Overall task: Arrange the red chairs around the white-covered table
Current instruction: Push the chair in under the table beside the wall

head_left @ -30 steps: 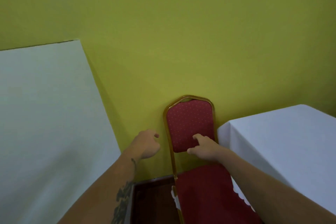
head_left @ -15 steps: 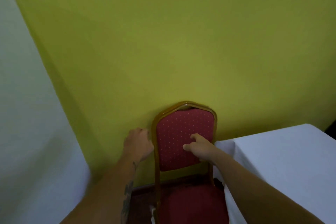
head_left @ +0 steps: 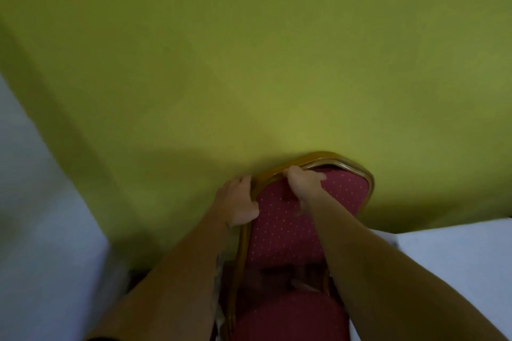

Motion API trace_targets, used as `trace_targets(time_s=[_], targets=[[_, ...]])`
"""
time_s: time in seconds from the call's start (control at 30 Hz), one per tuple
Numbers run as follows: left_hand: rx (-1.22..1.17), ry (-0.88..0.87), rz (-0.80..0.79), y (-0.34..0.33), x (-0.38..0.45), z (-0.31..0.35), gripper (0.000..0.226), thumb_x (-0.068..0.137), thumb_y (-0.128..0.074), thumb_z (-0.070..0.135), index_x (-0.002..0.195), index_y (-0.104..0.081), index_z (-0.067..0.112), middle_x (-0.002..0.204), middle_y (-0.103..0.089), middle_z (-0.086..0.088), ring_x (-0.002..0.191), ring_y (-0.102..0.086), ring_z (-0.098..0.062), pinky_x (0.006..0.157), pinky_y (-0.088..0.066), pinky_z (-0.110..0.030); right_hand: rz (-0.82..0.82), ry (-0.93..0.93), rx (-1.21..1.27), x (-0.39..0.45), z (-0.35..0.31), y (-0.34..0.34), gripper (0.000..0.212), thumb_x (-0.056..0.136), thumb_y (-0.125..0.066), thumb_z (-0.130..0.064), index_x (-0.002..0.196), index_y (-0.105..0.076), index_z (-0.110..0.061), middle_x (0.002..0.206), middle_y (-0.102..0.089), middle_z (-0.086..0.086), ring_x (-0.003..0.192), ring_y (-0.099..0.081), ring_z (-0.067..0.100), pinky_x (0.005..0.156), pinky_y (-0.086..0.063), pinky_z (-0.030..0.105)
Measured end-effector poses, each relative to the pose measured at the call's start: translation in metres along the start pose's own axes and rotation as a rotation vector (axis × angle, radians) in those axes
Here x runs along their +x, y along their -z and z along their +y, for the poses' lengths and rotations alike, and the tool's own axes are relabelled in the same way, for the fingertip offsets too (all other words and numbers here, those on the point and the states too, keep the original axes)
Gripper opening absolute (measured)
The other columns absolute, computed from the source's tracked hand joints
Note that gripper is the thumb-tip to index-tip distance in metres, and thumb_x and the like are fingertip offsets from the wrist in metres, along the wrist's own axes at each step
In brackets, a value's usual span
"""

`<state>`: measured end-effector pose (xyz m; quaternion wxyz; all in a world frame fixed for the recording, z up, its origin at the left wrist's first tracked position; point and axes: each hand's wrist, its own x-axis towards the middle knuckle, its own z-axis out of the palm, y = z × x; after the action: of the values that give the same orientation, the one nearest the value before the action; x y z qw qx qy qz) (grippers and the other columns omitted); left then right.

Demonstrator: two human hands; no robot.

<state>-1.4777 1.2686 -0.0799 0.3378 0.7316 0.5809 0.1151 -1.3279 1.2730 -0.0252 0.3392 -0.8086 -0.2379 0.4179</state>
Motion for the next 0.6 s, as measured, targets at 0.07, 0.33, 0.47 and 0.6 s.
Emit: trace_targets(time_s=[0.07,0.33,0.47,0.6], targets=[[-0.131,0.03,-0.039,-0.004,0.008,-0.002,0.037,0.084,-0.061,0.024,0.12,-0.063,0.024,0.118,-0.068,-0.005,0.106,-0.063,-0.025,0.092,-0.055,-0.04,0.009,-0.05,0.05,0.004,-0.007,-0.008,0.116,0.097,-0.062,-0.039,0.157,0.031,-0.004,0.165,-0.031,0.019,0.142,-0.041,0.045,0.106,-0.04,0.073],[-0.334,0.113,0.026,-0.02,0.008,-0.021,0.013,0.092,-0.067,0.023,0.104,-0.062,0.021,0.109,-0.068,-0.003,0.099,-0.064,-0.025,0.079,-0.049,-0.033,0.004,-0.114,0.067,0.011,-0.004,-0.037,0.126,0.096,-0.063,-0.04,0.146,0.05,-0.014,0.151,-0.049,0.017,0.114,-0.054,0.04,0.098,-0.05,0.07],[-0.36,0.178,0.072,-0.022,-0.009,-0.034,0.041,0.095,-0.068,0.024,0.133,-0.06,0.014,0.13,-0.065,-0.003,0.121,-0.061,-0.03,0.089,-0.045,-0.031,-0.002,-0.106,0.036,0.007,0.003,-0.053,0.139,0.073,-0.065,-0.048,0.14,0.055,-0.025,0.157,-0.042,0.018,0.125,-0.053,0.05,0.083,-0.053,0.076],[-0.398,0.22,0.086,-0.016,-0.034,-0.048,0.027,0.093,-0.071,0.018,0.118,-0.066,0.01,0.114,-0.067,0.0,0.114,-0.064,-0.028,0.083,-0.044,-0.029,-0.095,-0.058,-0.012,0.008,0.022,-0.069,0.146,0.059,-0.063,-0.055,0.126,0.063,-0.027,0.153,-0.048,0.017,0.13,-0.05,0.05,0.072,-0.055,0.075]])
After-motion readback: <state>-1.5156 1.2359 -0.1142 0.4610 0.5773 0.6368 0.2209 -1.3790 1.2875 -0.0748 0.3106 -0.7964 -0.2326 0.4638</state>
